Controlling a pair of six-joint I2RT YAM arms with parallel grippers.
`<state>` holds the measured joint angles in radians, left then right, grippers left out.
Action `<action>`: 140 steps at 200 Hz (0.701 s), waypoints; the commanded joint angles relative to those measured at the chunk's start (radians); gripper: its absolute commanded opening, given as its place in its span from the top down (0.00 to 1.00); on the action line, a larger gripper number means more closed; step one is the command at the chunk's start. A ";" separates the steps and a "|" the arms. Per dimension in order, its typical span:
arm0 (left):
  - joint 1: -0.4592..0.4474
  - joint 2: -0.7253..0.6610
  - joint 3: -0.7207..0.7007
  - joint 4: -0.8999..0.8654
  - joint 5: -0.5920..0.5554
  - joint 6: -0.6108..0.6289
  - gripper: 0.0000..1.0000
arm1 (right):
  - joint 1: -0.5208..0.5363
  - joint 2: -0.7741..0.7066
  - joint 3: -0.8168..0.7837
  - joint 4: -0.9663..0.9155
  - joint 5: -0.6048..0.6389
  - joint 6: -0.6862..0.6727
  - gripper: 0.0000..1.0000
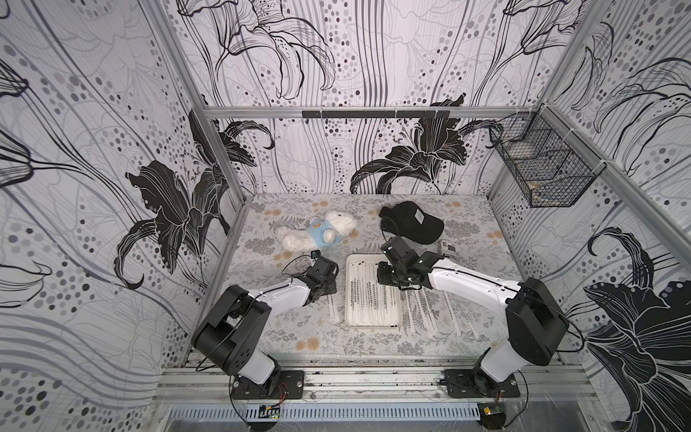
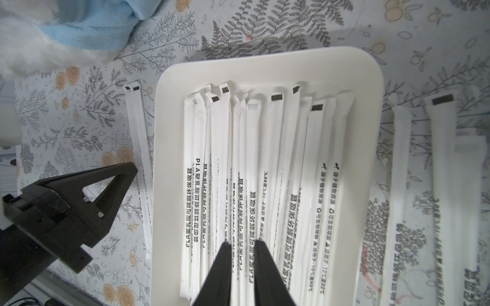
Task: Put the straws into the storage box
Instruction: Pick up the straw from the center of the board.
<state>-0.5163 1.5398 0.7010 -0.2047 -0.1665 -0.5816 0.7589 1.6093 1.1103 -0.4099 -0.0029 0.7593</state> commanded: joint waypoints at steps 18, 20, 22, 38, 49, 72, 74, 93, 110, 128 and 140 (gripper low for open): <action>0.001 0.052 -0.008 0.061 0.021 0.012 0.78 | 0.007 0.003 -0.007 0.008 0.009 -0.019 0.80; 0.000 0.054 -0.008 0.060 0.021 0.012 0.78 | 0.007 0.003 -0.007 0.008 0.009 -0.018 0.80; 0.000 0.056 -0.008 0.058 0.020 0.012 0.79 | 0.007 0.003 -0.007 0.007 0.009 -0.018 0.80; 0.000 0.055 -0.014 0.033 -0.002 0.009 0.82 | 0.007 -0.002 -0.012 0.006 0.012 -0.018 0.80; 0.001 0.043 -0.020 0.014 -0.019 0.009 0.87 | 0.006 -0.002 -0.013 0.007 0.012 -0.017 0.80; 0.002 0.014 -0.024 -0.012 -0.033 0.009 0.94 | 0.006 0.007 -0.008 0.012 0.008 -0.017 0.80; 0.001 0.012 -0.024 -0.015 -0.034 0.010 0.95 | 0.006 0.007 -0.007 0.012 0.007 -0.018 0.81; 0.000 -0.018 -0.010 -0.043 -0.046 0.012 0.98 | 0.006 0.012 0.003 0.014 0.005 -0.020 0.81; 0.000 -0.060 0.019 -0.085 -0.068 0.020 1.00 | 0.007 0.009 0.006 0.007 0.009 -0.024 0.81; 0.000 -0.114 0.063 -0.131 -0.090 0.039 1.00 | 0.007 -0.002 0.004 -0.005 0.019 -0.027 0.81; -0.006 -0.154 0.095 -0.147 -0.090 0.059 1.00 | 0.007 -0.012 0.002 -0.011 0.026 -0.031 0.81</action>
<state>-0.5163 1.4673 0.7197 -0.3065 -0.2150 -0.5659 0.7589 1.6123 1.1103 -0.4026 -0.0021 0.7551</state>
